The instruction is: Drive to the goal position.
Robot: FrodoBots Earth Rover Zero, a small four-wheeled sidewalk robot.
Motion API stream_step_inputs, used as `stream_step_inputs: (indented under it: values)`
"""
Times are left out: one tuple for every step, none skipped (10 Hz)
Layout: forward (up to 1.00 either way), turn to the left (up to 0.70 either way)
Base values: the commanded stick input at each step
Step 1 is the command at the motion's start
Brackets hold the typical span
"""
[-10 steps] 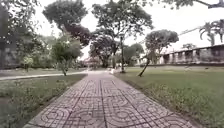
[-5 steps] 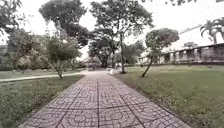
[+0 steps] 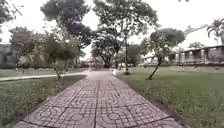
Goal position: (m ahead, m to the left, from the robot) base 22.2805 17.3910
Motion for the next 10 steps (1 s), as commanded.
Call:
stream_step_inputs:
  values:
    - [1.00, 0.27]
    - [1.00, 0.12]
    - [1.00, 0.00]
    - [1.00, 0.00]
    - [1.00, 0.00]
    - [1.00, 0.00]
    - [1.00, 0.00]
    - [1.00, 0.00]
    - [1.00, 0.00]
    - [1.00, 0.00]
